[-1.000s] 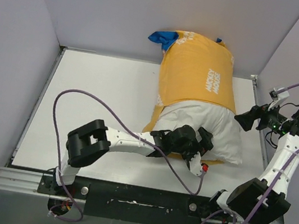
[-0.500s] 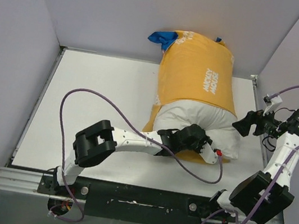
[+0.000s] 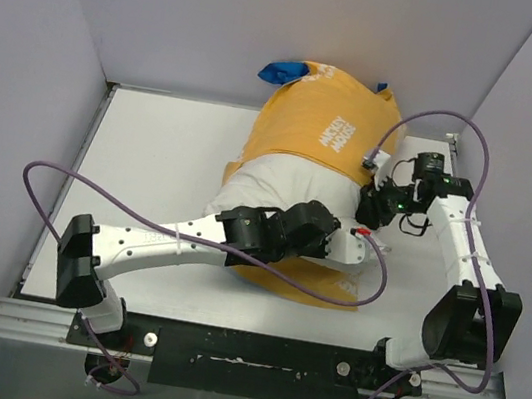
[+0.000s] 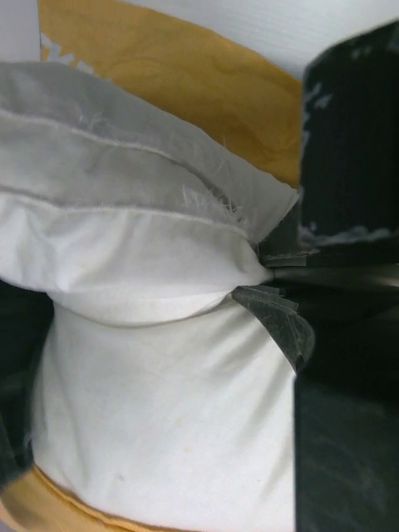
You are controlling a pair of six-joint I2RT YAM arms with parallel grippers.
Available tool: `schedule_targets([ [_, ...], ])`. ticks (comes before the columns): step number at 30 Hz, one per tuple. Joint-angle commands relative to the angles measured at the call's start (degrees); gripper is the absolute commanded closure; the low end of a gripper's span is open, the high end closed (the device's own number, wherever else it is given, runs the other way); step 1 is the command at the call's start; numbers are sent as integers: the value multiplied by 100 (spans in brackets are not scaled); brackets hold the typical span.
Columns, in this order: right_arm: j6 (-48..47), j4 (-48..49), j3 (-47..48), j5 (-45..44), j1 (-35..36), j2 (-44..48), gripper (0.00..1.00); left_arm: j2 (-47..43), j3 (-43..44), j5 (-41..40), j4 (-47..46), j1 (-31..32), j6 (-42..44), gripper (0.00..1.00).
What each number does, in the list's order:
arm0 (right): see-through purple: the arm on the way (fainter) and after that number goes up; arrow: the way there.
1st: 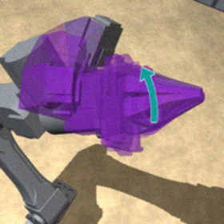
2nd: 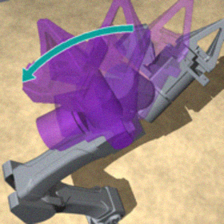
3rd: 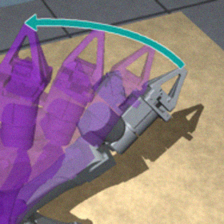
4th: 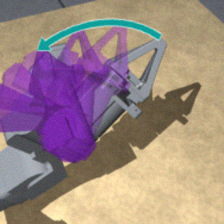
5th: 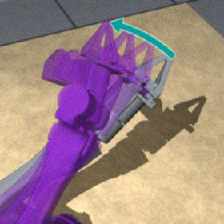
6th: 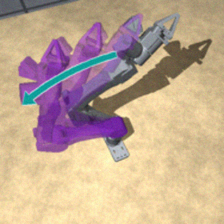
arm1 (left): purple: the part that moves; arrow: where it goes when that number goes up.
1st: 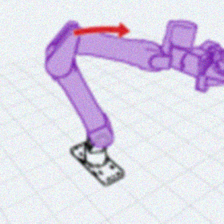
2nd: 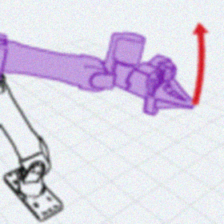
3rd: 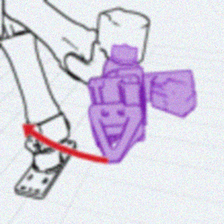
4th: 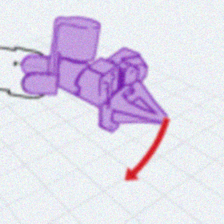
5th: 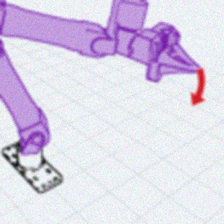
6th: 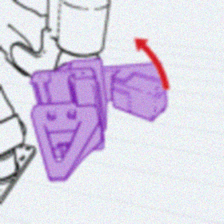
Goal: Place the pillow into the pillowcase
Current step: Stuff the pillow into the pillowcase.
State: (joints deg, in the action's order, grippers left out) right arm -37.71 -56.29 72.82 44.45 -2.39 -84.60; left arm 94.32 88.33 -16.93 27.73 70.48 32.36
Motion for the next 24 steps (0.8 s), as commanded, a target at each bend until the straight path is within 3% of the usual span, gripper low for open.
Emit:
schedule_targets([
  [1, -163, -369, 894, 656, 1223, 40, 80, -1011, 463, -355, -218, 693, -642, 100],
  [4, -13, -364, 1568, 707, 1937, -227, 89, -1199, 580, -388, 70, 928, -966, 100],
  [8, 361, -273, 2620, 819, 2090, -861, 83, -1347, 453, -684, 100, 813, -1179, 100],
  [10, 274, -487, 2939, 938, 1821, -1081, 69, -1534, 133, -404, -93, 284, -1423, 100],
  [13, 224, -495, 2800, 1565, 772, -887, 37, -1829, -240, 914, -273, -950, -2335, 100],
  [17, 885, 663, 1594, 2121, -921, 50, 5, -2066, -563, 1750, -565, -1848, -3047, 100],
  [18, 1127, 1000, 1215, 2158, -1148, 254, 1, -2113, -611, 1845, -619, -1934, -3115, 100],
  [21, 1972, 1985, -80, 2267, -1060, 555, 2, -2210, -703, 2028, -785, -2107, -3281, 100],
  [24, 3588, 4518, -1889, 2034, -418, 724, 2, -2225, -673, 2078, -836, -2231, -3363, 100],
])
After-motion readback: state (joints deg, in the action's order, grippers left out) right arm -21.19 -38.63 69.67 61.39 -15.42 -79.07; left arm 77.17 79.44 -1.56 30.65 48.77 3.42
